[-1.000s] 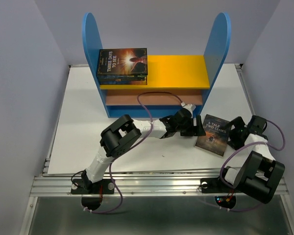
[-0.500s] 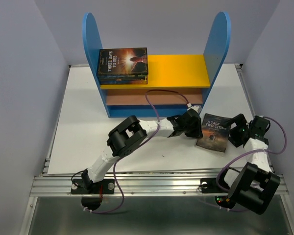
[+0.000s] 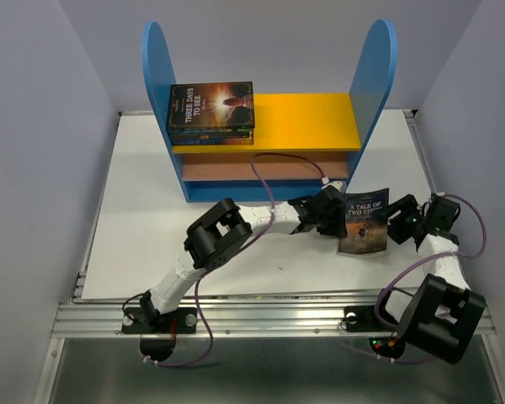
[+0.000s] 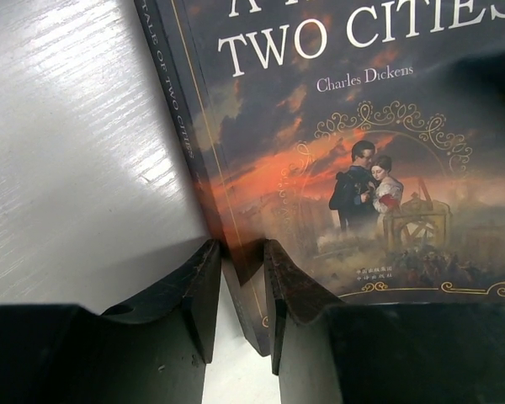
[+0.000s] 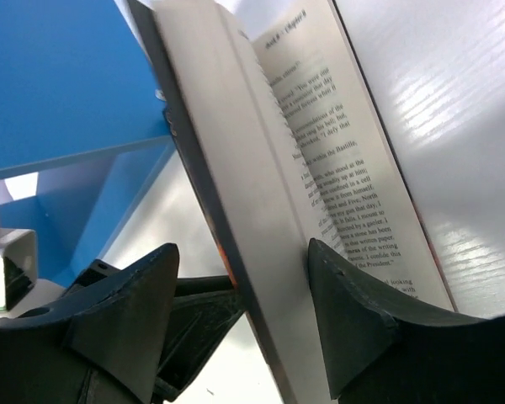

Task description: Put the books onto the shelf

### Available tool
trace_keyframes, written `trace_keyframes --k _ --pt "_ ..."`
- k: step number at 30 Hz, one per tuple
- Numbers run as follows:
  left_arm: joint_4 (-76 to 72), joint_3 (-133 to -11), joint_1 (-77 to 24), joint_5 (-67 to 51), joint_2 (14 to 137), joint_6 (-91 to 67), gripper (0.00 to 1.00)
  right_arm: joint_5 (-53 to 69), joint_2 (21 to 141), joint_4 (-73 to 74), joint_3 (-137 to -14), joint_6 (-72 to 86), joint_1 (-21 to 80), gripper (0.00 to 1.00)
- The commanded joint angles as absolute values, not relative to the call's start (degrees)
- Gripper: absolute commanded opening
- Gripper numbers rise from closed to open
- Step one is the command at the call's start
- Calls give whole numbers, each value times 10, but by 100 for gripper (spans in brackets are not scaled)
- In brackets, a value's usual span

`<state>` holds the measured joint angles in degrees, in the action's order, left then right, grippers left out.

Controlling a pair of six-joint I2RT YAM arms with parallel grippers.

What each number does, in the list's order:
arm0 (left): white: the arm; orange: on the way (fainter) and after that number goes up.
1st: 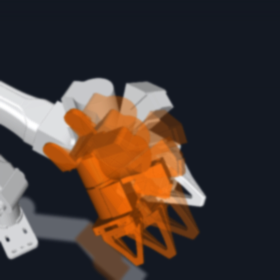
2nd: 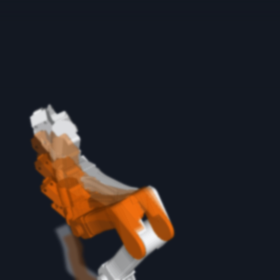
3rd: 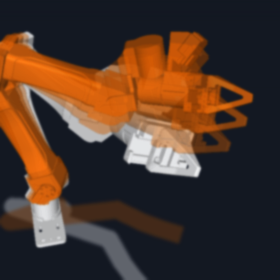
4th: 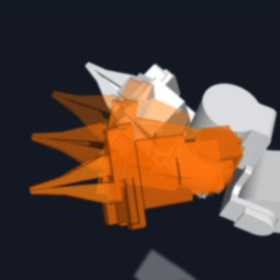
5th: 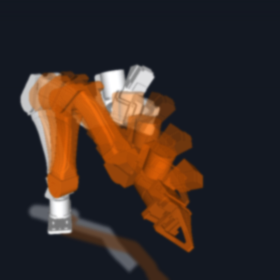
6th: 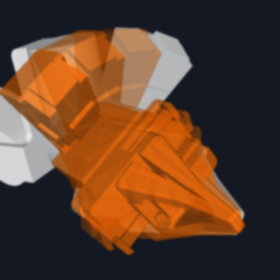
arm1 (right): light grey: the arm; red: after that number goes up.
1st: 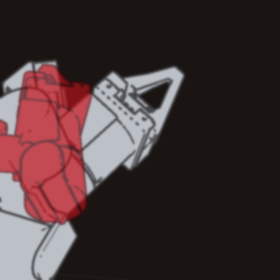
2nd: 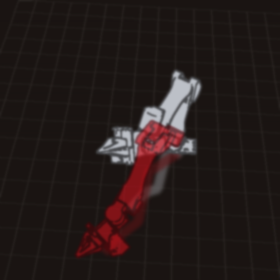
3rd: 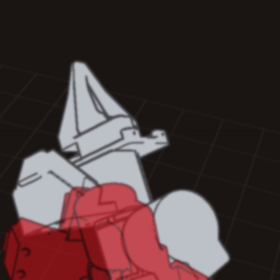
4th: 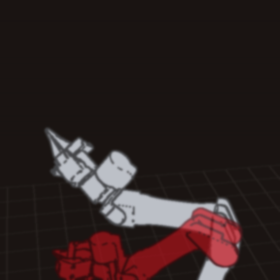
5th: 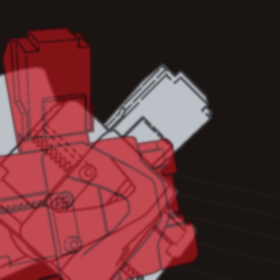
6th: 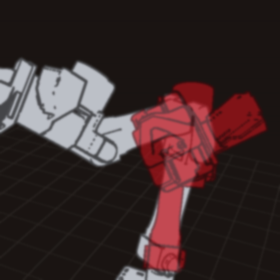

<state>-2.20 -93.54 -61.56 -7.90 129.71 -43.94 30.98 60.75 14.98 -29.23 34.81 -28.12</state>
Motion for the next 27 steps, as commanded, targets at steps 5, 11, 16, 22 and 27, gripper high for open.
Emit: trace_keyframes --k 5,11,16,22,27 --pt "-41 -979 -627 -117 1332 -436 31 297 616 242 -283 323 -235 64" --pt "-41 -978 -627 -124 1332 -436 29 287 608 239 -269 325 -224 37" --pt "-53 -955 -627 -133 1309 -436 29 203 536 272 -301 337 -224 2" --pt "-92 -890 -627 -155 1218 -435 56 190 501 322 -347 330 -224 1" --pt "-119 -824 -627 -162 1104 -424 81 206 468 400 -445 306 -224 1"
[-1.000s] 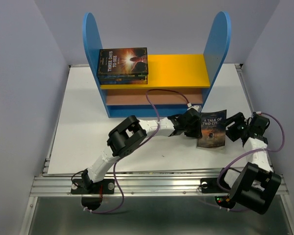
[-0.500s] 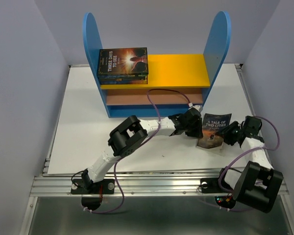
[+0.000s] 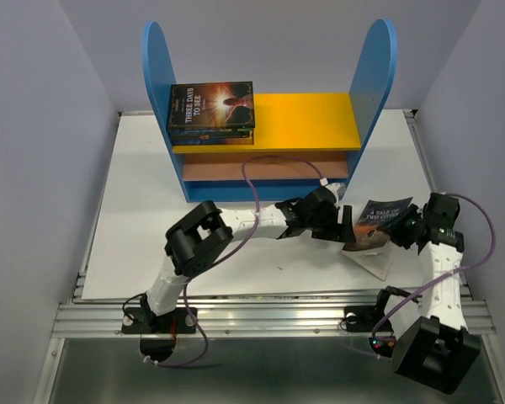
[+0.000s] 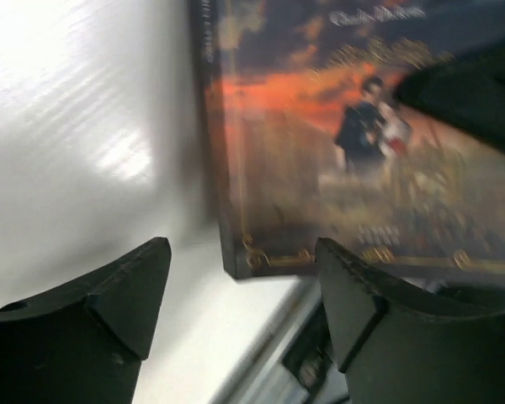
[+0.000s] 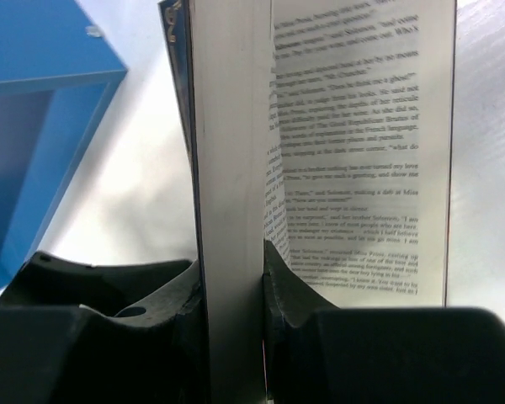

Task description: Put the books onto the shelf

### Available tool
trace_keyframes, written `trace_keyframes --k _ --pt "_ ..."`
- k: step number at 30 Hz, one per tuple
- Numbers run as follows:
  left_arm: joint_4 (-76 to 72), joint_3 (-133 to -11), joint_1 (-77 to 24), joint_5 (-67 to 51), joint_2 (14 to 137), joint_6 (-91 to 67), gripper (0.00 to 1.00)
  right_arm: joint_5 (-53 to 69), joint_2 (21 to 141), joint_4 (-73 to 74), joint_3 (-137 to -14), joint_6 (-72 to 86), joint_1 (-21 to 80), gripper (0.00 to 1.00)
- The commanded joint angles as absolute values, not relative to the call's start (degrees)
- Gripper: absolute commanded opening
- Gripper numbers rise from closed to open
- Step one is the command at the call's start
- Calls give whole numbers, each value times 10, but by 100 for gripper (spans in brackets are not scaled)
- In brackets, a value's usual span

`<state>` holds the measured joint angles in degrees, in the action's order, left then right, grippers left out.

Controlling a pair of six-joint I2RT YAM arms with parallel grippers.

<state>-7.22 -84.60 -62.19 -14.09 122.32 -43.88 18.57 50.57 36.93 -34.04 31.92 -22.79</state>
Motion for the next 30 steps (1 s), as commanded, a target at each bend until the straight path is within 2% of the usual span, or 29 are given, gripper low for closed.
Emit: trace_keyframes --k 1,6,15,18,21,26,30 --pt "-123 -810 -627 -164 1090 -414 88 207 464 412 -463 306 -224 1" --pt "-128 -772 -626 -186 1000 -389 99 308 439 446 -525 302 -224 1" --pt "-163 -658 -570 -264 879 -367 99 492 407 431 -553 299 -187 1" --pt "-186 -631 -562 -317 863 -360 99 567 397 380 -531 329 -174 1" --pt "-194 -627 -562 -346 857 -357 99 577 389 376 -528 334 -160 1" --pt "-197 -593 -545 -331 839 -366 99 605 373 367 -525 350 -139 1" --pt "-249 -577 -539 -361 838 -395 99 663 365 285 -488 394 -132 1"
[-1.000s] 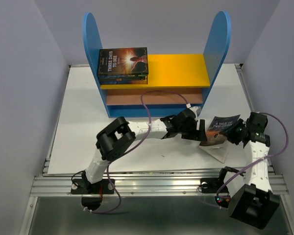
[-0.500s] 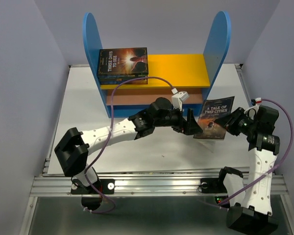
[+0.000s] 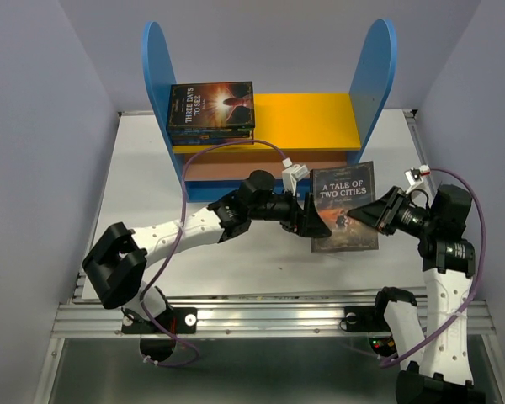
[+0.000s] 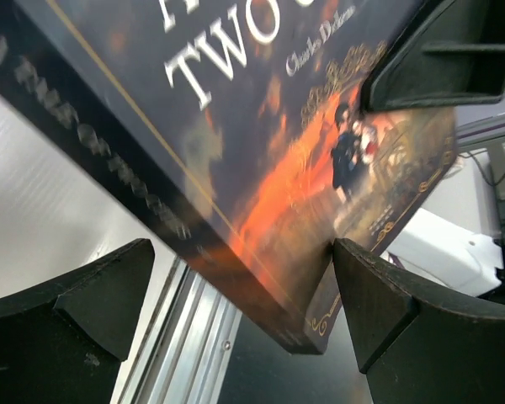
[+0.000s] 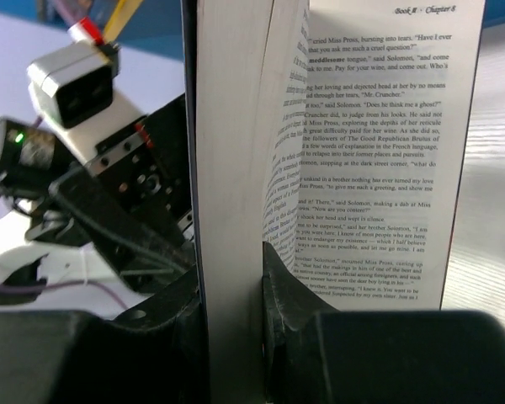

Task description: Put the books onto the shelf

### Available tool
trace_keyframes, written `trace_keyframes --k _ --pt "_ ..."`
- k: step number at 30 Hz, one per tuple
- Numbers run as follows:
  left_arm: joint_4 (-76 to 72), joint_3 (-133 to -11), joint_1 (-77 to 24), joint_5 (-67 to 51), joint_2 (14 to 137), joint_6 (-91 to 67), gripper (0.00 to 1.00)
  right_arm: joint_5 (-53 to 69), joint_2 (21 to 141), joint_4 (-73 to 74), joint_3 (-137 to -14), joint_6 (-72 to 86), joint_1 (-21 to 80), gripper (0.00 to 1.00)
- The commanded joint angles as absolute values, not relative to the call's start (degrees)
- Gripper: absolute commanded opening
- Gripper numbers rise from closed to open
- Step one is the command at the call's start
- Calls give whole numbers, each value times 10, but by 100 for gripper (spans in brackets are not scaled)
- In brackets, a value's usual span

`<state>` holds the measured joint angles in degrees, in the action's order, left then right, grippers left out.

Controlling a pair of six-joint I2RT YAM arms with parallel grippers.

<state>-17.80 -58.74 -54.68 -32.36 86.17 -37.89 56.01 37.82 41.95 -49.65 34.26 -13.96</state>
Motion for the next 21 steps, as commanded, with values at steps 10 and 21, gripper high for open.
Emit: trace_keyframes --k 10,21 --pt "-365 -543 -538 -405 827 -460 25 662 363 263 -472 406 -127 1" --pt "-390 -483 -538 -367 740 -457 0 394 385 430 -542 285 -127 100"
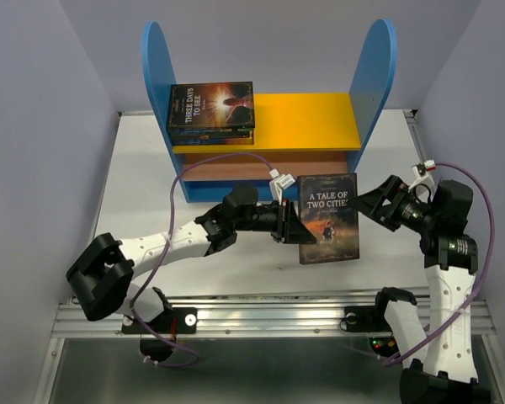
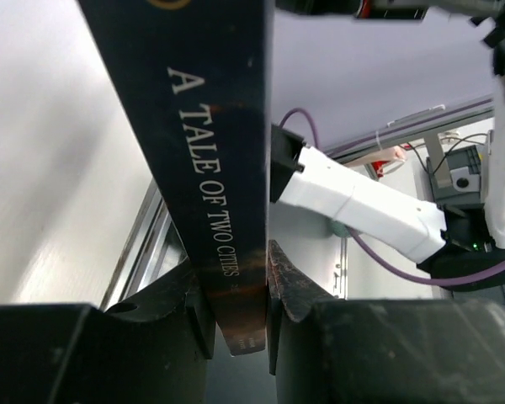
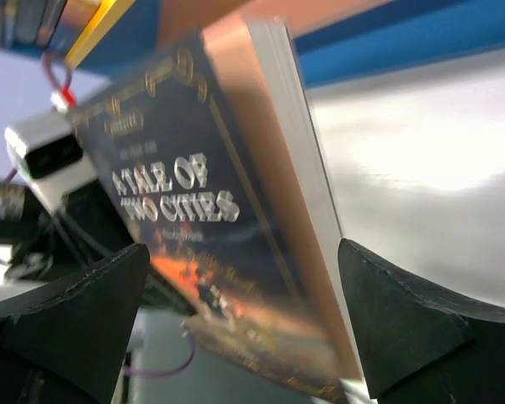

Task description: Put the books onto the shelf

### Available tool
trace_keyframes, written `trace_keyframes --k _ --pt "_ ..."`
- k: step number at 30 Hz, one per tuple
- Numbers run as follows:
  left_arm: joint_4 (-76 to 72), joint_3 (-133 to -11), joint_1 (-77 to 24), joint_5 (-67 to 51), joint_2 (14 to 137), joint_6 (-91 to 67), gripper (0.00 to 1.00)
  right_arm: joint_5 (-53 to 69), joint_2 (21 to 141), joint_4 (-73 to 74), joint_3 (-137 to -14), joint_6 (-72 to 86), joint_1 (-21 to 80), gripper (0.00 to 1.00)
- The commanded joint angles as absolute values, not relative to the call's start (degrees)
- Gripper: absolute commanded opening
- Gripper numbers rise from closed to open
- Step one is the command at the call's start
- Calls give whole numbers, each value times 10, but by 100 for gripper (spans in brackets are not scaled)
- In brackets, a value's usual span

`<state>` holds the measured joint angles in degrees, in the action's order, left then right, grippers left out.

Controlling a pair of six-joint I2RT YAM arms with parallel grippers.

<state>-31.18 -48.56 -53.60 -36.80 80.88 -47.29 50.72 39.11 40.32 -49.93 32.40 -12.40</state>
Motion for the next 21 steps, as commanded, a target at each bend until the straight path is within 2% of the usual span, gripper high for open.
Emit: trace_keyframes --k 1,7,14,16,21 --pt "-388 -480 -538 -360 717 -453 0 353 383 435 -545 283 -127 100" --pt "-296 -494 -537 -284 616 -396 0 197 382 470 -560 271 -127 100" --pt "-181 -652 -535 -136 609 -319 0 218 383 459 -558 259 -127 100" --pt "-162 -684 -527 -55 626 -309 0 220 382 458 -555 259 -127 100" --pt "-127 -779 -442 -4 679 -345 0 226 378 462 -543 258 -127 100"
